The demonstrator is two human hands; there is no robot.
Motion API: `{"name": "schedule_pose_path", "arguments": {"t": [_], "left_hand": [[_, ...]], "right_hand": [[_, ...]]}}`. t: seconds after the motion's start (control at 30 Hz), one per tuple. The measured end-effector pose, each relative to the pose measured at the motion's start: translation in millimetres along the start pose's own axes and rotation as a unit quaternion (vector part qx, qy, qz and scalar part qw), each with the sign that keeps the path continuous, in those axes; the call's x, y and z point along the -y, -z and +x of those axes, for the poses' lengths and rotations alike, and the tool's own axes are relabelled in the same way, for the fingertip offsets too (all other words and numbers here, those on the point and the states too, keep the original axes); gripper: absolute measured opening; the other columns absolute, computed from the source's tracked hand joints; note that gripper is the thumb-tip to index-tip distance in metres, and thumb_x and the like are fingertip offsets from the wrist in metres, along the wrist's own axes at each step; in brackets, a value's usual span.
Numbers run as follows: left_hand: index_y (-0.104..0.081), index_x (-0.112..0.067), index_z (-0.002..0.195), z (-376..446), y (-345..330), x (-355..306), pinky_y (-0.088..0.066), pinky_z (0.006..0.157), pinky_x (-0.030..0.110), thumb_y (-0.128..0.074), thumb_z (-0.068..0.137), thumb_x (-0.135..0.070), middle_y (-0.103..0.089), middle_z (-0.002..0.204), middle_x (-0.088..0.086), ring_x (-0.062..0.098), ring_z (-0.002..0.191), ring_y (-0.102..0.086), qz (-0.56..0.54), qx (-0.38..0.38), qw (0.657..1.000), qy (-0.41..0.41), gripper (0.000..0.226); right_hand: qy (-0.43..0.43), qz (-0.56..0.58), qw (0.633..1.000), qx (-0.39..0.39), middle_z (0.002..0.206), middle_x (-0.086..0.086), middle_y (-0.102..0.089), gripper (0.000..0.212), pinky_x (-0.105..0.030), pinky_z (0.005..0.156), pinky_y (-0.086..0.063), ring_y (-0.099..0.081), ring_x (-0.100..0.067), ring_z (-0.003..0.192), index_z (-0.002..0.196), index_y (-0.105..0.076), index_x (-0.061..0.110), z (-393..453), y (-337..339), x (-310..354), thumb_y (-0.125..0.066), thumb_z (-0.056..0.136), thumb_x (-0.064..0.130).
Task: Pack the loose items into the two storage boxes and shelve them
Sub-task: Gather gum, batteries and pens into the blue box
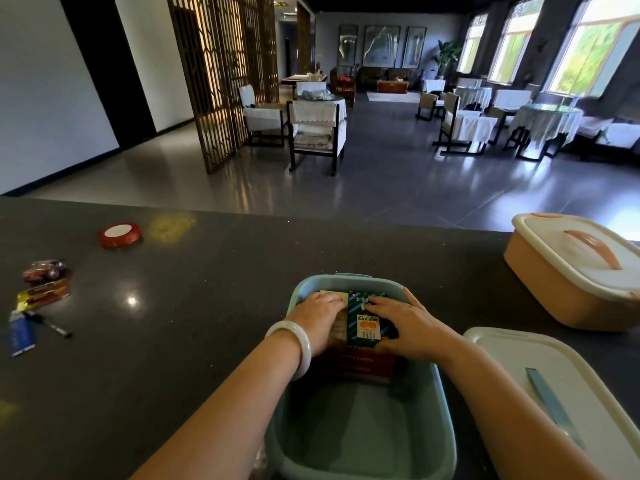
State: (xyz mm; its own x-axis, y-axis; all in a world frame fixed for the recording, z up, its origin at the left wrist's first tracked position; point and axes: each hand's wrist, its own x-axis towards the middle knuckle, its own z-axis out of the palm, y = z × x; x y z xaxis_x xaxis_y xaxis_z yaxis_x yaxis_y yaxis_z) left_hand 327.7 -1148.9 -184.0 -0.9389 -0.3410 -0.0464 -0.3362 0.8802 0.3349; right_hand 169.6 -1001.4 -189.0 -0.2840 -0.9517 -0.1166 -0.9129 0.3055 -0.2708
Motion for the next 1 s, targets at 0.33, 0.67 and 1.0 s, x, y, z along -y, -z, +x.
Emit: {"name": "schedule_pose_path", "arguments": {"t": [0.33,0.67,1.0], "left_hand": [[-0.033,-0.021,0.145,-24,18,28,-0.026,0.111,0.040,-0.066,0.083,-0.049,-0.030,0.146,0.000,0.022,0.136,-0.026,0.041,-0.129,0.990,0.033,0.075],[-0.035,-0.020,0.145,-137,59,129,-0.020,0.116,0.045,-0.055,0.092,-0.048,-0.026,0.152,0.003,0.025,0.142,-0.020,0.106,-0.092,0.947,0.289,0.064],[-0.037,-0.022,0.143,-231,74,265,-0.027,0.112,0.044,-0.056,0.091,-0.047,-0.032,0.147,0.003,0.026,0.138,-0.030,0.102,-0.054,0.901,0.419,0.062]], "right_hand": [[0.071,0.009,0.994,-0.089,0.153,0.013,-0.033,0.057,-0.023,0.107,0.000,-0.025,-0.007,0.140,0.143,-0.039,0.033,45,26,52,-0.059,0.090,0.042],[0.191,-0.035,0.981,-0.004,0.151,0.002,-0.036,0.058,-0.034,0.114,-0.026,-0.033,-0.016,0.139,0.145,-0.037,0.024,153,0,184,-0.059,0.092,0.034],[0.255,-0.029,0.964,0.074,0.151,0.004,-0.035,0.058,-0.035,0.111,-0.031,-0.034,-0.016,0.138,0.144,-0.037,0.029,231,-47,318,-0.058,0.092,0.015]]}}
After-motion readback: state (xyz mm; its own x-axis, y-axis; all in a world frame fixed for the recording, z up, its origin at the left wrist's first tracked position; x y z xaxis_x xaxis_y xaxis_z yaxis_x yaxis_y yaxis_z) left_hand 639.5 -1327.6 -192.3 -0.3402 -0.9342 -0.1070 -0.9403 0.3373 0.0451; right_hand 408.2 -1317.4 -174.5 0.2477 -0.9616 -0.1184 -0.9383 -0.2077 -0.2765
